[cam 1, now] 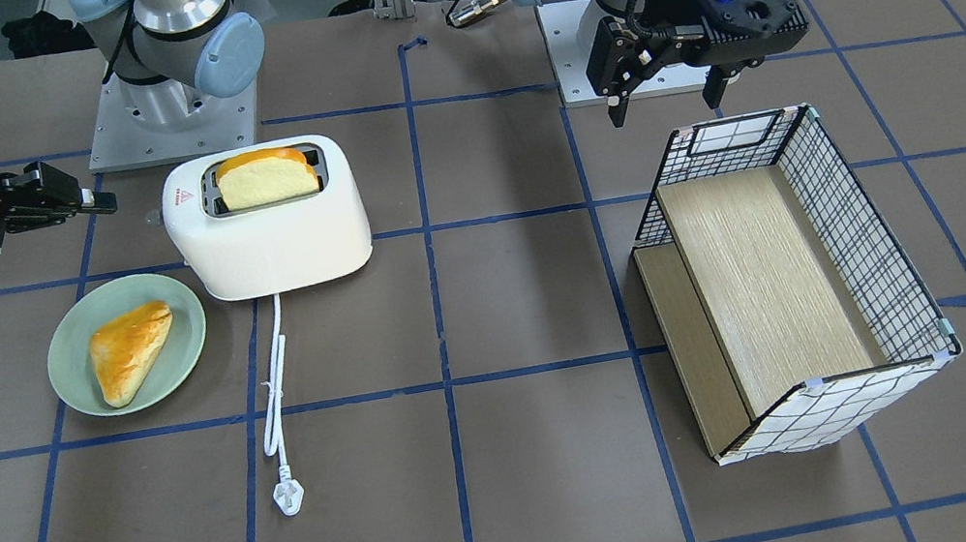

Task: Press toaster with right arm
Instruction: 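Move the right gripper outward and down beside the toaster's lever side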

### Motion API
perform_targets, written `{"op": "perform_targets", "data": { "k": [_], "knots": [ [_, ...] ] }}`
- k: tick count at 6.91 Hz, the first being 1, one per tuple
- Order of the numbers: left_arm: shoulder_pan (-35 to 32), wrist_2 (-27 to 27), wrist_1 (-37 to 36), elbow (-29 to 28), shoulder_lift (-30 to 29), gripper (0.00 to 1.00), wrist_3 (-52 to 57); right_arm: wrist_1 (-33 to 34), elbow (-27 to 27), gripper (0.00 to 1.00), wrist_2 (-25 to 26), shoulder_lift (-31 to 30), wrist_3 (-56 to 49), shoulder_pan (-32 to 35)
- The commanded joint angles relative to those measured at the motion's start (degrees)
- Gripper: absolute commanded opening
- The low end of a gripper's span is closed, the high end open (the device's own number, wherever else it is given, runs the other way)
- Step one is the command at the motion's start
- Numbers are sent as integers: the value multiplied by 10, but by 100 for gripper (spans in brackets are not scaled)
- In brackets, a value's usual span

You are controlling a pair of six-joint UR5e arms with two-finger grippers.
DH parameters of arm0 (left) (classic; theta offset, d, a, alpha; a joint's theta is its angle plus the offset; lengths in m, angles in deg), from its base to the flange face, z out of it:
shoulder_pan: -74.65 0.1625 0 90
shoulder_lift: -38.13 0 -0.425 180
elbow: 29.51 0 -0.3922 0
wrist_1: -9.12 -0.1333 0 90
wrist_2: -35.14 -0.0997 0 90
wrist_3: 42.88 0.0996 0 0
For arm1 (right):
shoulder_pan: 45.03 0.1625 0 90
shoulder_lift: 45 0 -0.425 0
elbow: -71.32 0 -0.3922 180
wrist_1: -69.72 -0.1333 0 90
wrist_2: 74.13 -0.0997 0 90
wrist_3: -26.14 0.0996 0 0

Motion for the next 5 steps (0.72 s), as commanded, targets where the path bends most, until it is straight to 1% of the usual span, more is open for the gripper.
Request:
{"op": "perform_targets", "data": {
  "k": [1, 3, 5],
  "knots": [
    [0, 0, 0, 0, 0, 100, 0, 24, 8, 0, 7, 21, -4, -1],
    [0, 0, 0, 0, 0, 100, 0, 34, 10, 0, 9, 33, -3, -1],
    [0, 0, 0, -1, 0, 100, 0, 39, 28, 0, 0, 33, -4, -1]
  ]
}}
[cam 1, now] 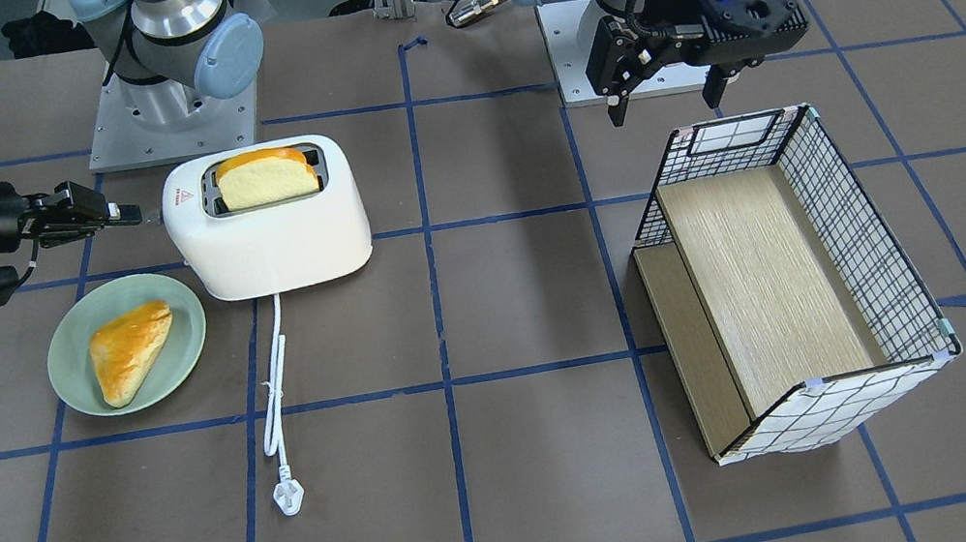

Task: Press toaster with right arm
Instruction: 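Press the toaster lever down with the right gripper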

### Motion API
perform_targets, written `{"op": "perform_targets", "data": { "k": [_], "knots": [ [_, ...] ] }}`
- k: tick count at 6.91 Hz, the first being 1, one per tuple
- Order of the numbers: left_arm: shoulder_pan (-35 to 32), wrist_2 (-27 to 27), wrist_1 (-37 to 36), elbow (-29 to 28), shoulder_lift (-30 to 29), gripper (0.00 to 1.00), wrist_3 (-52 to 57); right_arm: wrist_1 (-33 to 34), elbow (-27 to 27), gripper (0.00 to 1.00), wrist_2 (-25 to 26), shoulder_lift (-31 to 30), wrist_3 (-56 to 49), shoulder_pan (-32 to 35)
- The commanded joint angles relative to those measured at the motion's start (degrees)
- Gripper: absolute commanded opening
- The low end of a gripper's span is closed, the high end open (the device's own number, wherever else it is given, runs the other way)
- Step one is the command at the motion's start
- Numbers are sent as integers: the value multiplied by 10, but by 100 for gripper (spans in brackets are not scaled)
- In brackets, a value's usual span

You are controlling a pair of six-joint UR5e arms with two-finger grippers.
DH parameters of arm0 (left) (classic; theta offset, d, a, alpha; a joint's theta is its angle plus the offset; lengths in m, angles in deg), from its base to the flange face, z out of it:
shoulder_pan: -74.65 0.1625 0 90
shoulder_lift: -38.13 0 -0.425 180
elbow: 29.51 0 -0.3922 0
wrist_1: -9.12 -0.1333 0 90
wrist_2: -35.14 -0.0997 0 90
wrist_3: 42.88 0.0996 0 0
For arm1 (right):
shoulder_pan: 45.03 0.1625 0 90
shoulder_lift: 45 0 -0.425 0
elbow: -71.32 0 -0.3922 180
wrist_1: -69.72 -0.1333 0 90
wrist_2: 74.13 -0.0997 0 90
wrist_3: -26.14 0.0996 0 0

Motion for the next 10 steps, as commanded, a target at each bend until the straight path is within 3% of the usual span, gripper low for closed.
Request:
{"op": "perform_targets", "data": {
  "k": [1, 10],
  "knots": [
    [0, 0, 0, 0, 0, 100, 0, 10, 15, 0, -5, 1, -1, 0],
    [0, 0, 0, 0, 0, 100, 0, 78, 47, 0, 0, 23, 2, 0]
  ]
}}
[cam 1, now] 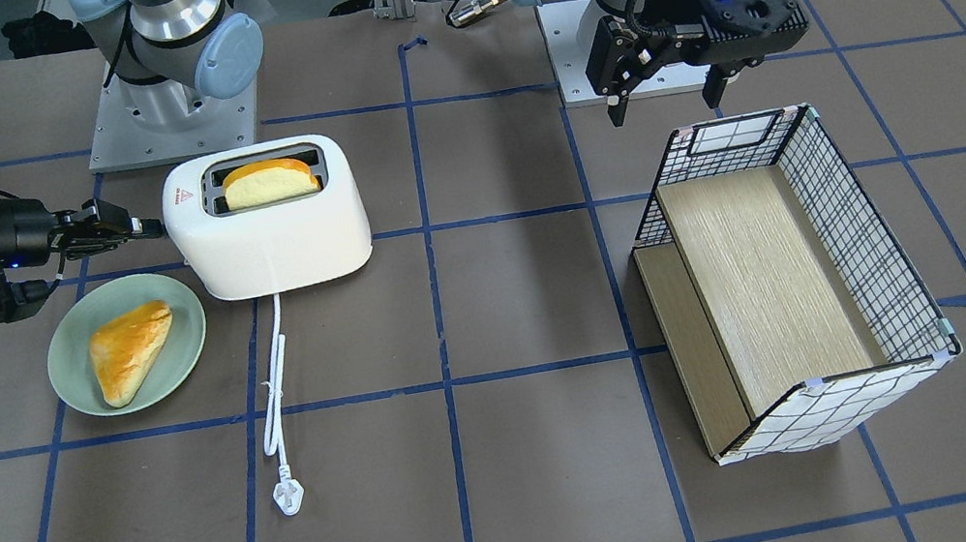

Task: Press toaster with right arm
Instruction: 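Press the toaster lever down with the right gripper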

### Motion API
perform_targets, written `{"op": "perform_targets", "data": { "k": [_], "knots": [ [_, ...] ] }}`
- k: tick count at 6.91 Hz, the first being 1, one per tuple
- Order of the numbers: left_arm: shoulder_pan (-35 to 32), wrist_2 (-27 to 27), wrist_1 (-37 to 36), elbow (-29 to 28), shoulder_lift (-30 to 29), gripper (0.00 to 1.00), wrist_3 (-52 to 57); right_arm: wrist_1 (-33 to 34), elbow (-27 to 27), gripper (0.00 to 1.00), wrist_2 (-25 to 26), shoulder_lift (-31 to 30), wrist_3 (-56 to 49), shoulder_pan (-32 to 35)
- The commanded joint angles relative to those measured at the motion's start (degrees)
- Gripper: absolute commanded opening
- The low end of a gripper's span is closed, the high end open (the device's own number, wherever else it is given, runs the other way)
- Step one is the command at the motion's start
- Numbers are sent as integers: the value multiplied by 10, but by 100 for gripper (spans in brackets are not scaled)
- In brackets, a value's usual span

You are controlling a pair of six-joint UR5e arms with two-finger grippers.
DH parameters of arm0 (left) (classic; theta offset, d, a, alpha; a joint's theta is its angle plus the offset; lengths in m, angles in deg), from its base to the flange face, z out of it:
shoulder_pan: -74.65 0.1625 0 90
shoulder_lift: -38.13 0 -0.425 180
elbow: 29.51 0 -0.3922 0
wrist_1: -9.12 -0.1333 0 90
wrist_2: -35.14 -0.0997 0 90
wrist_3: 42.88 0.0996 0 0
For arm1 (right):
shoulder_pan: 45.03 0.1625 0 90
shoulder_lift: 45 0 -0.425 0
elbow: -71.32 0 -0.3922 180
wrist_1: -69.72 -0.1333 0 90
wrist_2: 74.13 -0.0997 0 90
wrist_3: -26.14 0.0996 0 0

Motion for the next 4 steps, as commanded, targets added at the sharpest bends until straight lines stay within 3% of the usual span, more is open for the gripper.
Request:
{"op": "perform_targets", "data": {
  "k": [1, 4],
  "knots": [
    [0, 0, 0, 1, 0, 100, 0, 22, 16, 0, 0, 1, 1, -1],
    [0, 0, 0, 0, 0, 100, 0, 24, 11, 0, 4, 0, 9, 0]
  ]
}}
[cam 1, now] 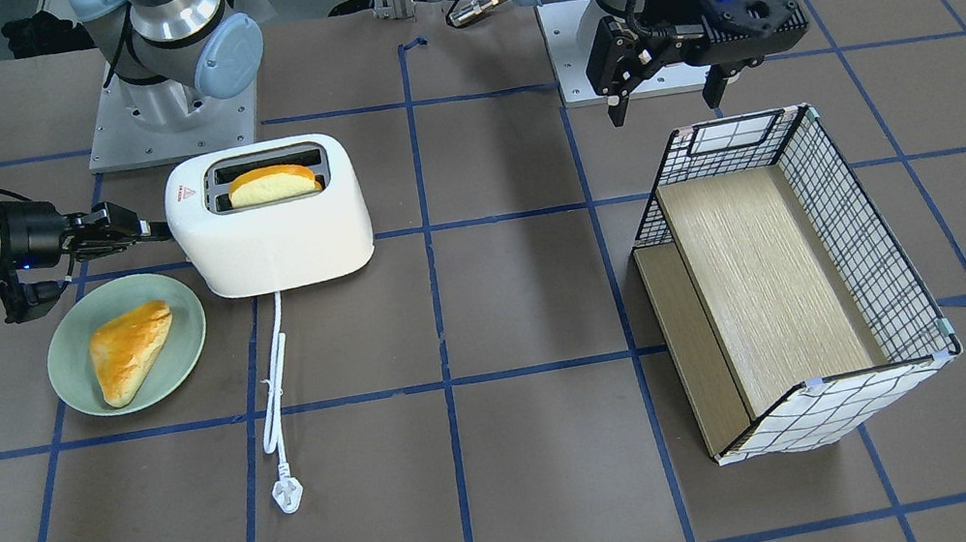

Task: Press toaster with right arm
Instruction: 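Press the toaster lever down with the right gripper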

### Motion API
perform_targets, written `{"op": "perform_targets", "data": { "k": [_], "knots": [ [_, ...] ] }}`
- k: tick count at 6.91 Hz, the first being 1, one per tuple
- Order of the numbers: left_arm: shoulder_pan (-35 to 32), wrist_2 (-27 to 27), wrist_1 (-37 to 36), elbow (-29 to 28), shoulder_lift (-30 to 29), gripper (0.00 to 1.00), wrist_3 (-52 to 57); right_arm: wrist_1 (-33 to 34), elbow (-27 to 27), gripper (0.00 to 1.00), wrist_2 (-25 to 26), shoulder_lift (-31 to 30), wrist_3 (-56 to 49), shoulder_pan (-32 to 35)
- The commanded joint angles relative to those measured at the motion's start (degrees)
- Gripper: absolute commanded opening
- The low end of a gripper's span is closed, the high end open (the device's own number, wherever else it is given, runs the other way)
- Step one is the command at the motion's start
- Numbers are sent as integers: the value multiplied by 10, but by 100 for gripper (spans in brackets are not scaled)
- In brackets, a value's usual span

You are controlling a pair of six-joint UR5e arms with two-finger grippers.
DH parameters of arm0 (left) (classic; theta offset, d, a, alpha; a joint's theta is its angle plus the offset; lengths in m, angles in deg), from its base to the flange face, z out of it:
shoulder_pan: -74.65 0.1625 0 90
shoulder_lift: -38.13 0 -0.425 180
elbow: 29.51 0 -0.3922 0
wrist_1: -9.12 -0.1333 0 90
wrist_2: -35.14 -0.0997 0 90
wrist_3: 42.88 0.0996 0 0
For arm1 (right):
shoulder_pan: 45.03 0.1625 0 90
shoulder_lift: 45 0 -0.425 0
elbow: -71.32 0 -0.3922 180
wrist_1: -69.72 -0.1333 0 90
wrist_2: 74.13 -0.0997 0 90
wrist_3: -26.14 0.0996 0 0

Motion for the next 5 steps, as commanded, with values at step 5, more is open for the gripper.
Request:
{"op": "perform_targets", "data": {
  "k": [5],
  "knots": [
    [0, 0, 0, -1, 0, 100, 0, -34, -56, 17, 8, -13, 60, 0]
  ]
}}
